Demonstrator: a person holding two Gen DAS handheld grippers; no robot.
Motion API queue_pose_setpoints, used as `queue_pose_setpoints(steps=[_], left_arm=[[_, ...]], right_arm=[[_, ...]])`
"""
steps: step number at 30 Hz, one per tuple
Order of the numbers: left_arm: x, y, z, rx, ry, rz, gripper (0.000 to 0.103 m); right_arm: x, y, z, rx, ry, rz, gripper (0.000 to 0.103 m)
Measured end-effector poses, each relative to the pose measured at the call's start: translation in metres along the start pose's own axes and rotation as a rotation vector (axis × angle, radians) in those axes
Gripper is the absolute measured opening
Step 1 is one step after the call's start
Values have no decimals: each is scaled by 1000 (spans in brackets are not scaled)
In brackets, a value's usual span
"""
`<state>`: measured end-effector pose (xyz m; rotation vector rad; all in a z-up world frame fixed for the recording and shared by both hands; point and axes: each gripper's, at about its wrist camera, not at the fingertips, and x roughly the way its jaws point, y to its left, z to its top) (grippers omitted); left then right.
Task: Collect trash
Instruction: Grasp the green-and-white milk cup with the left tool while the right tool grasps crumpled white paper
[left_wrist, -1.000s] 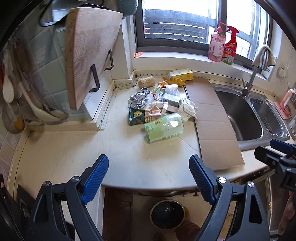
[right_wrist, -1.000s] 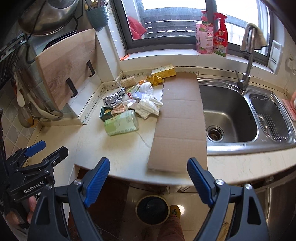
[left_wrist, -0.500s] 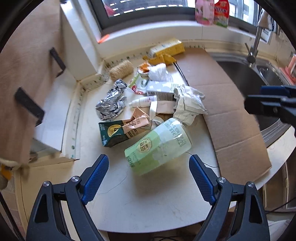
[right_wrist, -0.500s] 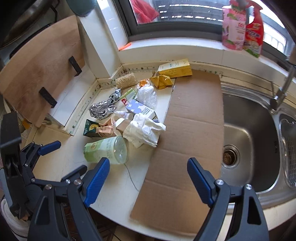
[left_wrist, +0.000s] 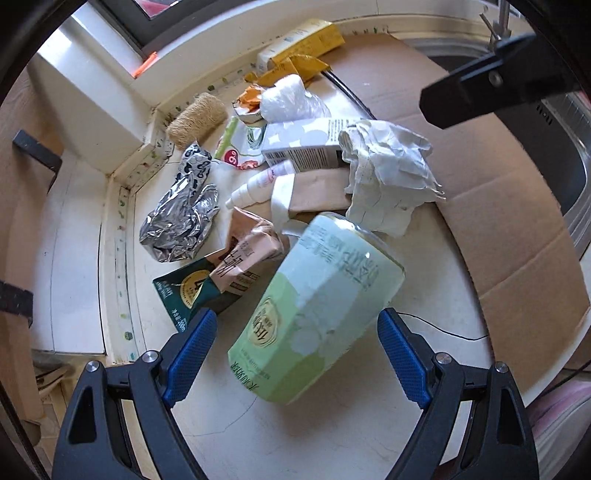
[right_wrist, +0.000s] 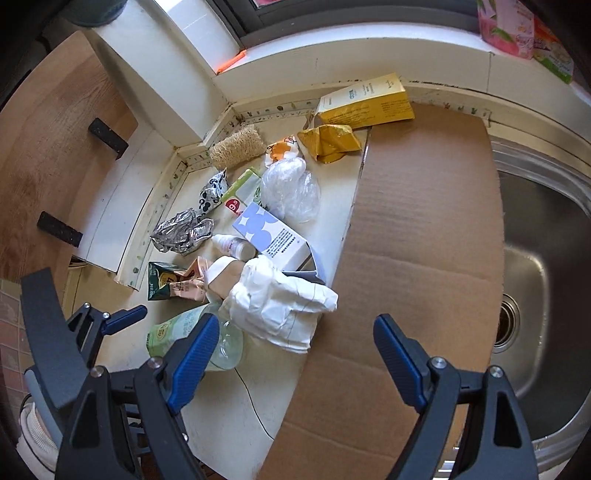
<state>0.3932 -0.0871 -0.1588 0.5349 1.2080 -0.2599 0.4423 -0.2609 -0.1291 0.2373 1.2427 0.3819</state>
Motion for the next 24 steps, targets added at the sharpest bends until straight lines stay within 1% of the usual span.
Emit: queue_pose_setpoints(steps=[2, 5, 8, 10, 11, 13, 14, 16, 19, 22, 24], left_arm=[[4, 1, 2, -8, 14, -6, 87], [12, 8, 7, -59, 33, -31, 87], [17, 23, 7, -153, 49, -78, 87], [18, 32, 4, -205, 54, -102, 83], [18, 37, 2, -230, 51, -112, 82], [18, 46, -2, -270, 48, -134, 76], [17, 50, -5, -294, 47, -149, 72], [16, 57, -9, -332, 42, -173, 67], [16, 64, -14, -380, 39, -200, 64], [18, 65, -12, -396, 41, -208, 65], [18, 62, -10, -396, 44, -211, 65]], right_arm=[[8, -1, 6, -2, 17, 21, 86], [17, 1, 11, -21, 30, 32, 86], [26, 9, 15, -67, 46, 43, 86], [32, 15, 15, -97, 54, 48, 86], [34, 17, 15, -112, 59, 55, 86], [39, 21, 14, -137, 66, 72, 86], [41, 23, 13, -151, 69, 80, 86], [45, 26, 12, -176, 73, 83, 86], [52, 30, 10, -220, 77, 64, 86], [60, 32, 9, -244, 86, 45, 86], [65, 32, 8, -249, 88, 48, 86]])
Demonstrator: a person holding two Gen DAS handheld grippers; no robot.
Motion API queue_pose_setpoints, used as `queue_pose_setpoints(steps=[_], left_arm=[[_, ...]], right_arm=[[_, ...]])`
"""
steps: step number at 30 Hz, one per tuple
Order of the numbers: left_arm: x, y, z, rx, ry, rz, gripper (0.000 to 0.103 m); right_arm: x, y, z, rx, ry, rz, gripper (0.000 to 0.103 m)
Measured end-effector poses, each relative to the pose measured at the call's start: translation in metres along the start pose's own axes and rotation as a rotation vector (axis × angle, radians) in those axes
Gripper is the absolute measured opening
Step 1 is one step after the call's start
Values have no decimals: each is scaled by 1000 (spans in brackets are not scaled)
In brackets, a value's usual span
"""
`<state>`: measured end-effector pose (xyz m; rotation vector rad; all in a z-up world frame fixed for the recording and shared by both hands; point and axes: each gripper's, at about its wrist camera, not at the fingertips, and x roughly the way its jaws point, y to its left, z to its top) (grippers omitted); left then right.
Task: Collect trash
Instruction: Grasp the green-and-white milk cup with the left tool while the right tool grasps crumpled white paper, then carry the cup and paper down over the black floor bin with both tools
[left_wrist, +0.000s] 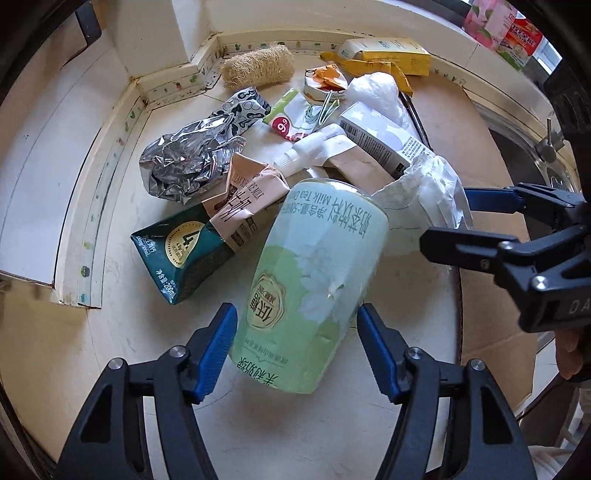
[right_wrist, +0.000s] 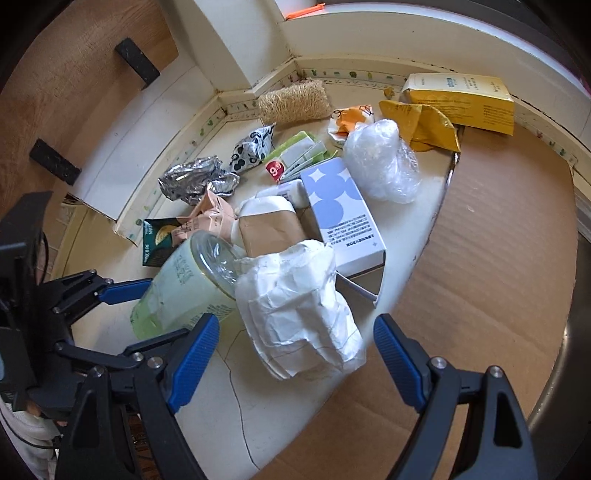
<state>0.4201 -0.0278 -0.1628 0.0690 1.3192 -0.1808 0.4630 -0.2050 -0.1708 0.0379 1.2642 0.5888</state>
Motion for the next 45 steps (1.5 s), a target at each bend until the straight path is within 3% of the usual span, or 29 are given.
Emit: queue_pose_setpoints(steps=[1, 3, 4, 5, 10, 16, 30, 45], left_arm=[[2, -2, 1, 0, 5, -4, 66], [9, 1, 6, 0, 17, -7, 67], [12, 0, 7, 2, 20, 1, 68], [15, -2, 7, 3, 28, 7, 68], [18, -5, 8, -12, 21, 10, 62], [-7, -15, 3, -24, -32, 10, 52], [-84, -59, -46, 81, -132, -61, 49], [-151, -51, -152, 134, -212, -142, 49]], right_arm=[[2, 0, 1, 0, 2, 2, 86], [4, 2, -1, -1, 2, 5, 75], [6, 3, 0, -4, 9, 9, 61], [8, 4, -2, -4, 23, 17, 54], [2, 11, -11, -20, 8, 17, 44], [-29, 20, -26, -21, -69, -3, 42], [-107, 37, -103, 115, -242, -25, 42], [-140, 110, -198, 188, -329, -63, 42]])
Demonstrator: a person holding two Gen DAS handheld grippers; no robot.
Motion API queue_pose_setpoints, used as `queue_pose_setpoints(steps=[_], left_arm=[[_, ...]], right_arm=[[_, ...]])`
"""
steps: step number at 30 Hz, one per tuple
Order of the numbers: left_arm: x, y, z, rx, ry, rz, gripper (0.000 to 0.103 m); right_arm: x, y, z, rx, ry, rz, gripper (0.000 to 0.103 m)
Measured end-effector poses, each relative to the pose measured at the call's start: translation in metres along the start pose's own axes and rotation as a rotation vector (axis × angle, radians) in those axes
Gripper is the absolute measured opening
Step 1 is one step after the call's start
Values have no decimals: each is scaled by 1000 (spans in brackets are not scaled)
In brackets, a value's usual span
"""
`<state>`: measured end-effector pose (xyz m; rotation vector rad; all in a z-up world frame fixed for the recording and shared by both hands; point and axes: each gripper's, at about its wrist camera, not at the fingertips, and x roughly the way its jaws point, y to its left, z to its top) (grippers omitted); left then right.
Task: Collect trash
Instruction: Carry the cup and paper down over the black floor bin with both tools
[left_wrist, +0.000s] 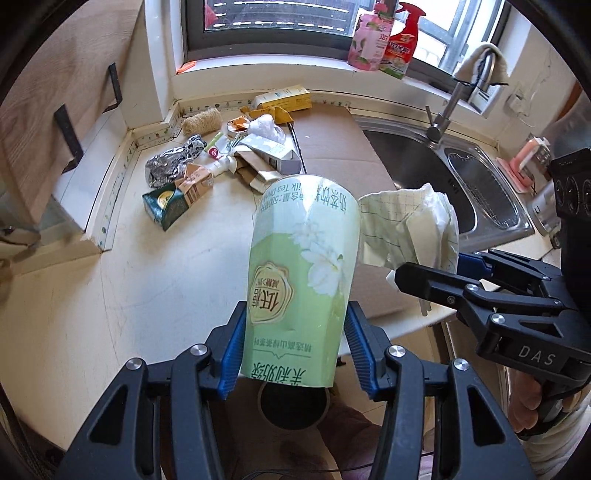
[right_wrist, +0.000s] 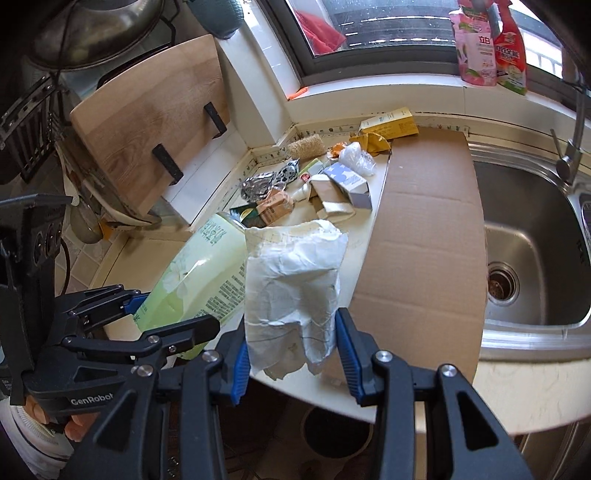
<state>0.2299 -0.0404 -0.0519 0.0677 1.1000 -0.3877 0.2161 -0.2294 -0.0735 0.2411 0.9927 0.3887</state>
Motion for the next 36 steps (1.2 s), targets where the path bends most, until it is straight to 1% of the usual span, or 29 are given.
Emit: queue_pose_setpoints(steps=[6, 9, 13, 18, 23, 27, 31, 33, 36], left_arm=[[-19, 8, -50, -6, -12, -32, 49], [-24, 10, -77, 11, -14, -34, 49], [-23, 11, -110, 25, 0, -57, 49], [-10, 15, -145, 27, 43, -75, 49], [11, 16, -175, 14, 94, -93, 50], [35, 16, -192, -14, 137, -106, 50], [70, 18, -212, -40, 187, -105, 50], [90, 18, -222, -52, 210, -105, 50], [130, 20, -237, -75, 249, -91, 51]], right_arm=[[-7, 19, -47, 30, 16, -36, 42], [-8, 28, -72, 46, 28, -62, 42], [-6, 34, -103, 63, 50, -102, 42], [5, 35, -142, 87, 113, -140, 42], [25, 27, -174, 103, 199, -169, 42], [47, 15, -196, 126, 264, -184, 42], [74, 2, -216, 150, 318, -180, 42], [94, -6, -229, 155, 349, -178, 42], [126, -16, -245, 156, 389, -180, 43]])
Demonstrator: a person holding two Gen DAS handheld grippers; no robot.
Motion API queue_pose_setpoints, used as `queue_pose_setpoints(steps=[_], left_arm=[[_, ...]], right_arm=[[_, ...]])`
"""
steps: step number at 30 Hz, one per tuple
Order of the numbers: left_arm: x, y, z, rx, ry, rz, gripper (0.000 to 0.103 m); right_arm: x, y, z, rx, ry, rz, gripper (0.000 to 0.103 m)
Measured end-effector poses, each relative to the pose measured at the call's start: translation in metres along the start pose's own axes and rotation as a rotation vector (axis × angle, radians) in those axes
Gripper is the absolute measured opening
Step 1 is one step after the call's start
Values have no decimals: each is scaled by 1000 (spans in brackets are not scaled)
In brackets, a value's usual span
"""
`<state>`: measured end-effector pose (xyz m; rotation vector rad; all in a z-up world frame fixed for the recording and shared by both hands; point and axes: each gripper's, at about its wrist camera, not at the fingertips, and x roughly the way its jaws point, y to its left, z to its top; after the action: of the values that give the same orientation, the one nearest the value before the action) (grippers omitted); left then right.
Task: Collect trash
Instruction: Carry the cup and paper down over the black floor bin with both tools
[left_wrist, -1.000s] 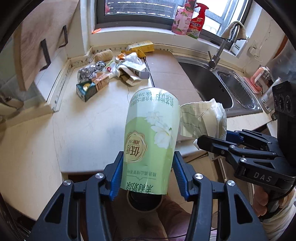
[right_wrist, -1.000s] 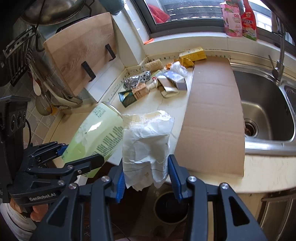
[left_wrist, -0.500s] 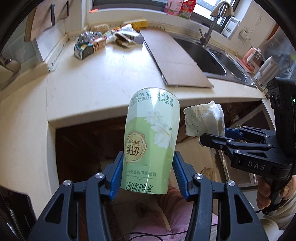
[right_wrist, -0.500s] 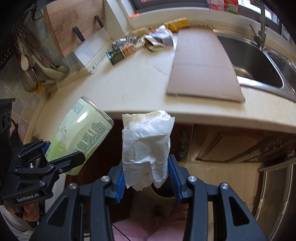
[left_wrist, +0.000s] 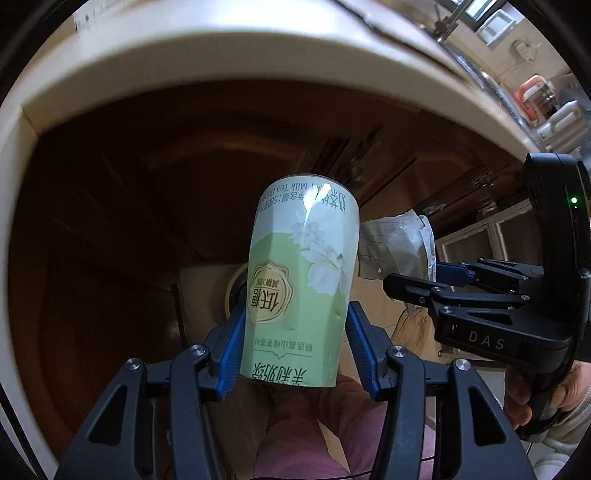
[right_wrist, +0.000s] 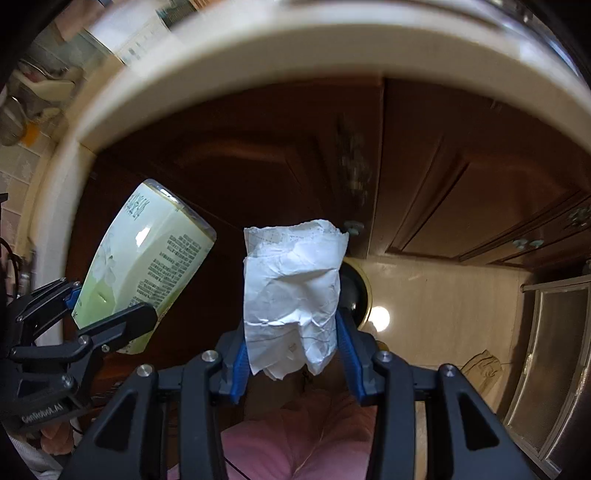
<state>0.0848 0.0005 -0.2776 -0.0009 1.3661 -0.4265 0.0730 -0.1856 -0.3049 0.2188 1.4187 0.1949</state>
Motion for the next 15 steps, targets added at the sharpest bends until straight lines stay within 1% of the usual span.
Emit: queue_pose_setpoints(steps=[3, 8, 11, 15], left_arm=[[45, 8, -6, -35, 40, 22, 52], [121, 22, -19, -85, 98, 20, 53], [156, 30, -26, -109, 123, 25, 55], [185, 39, -28, -143, 135, 19, 58]], right_arm=[[45, -8, -1, -5, 41, -14, 44], [116, -24, -2, -24, 112, -32, 44], [152, -32, -3, -34, 148, -44, 47], [186, -38, -1, -45, 176, -43, 53]])
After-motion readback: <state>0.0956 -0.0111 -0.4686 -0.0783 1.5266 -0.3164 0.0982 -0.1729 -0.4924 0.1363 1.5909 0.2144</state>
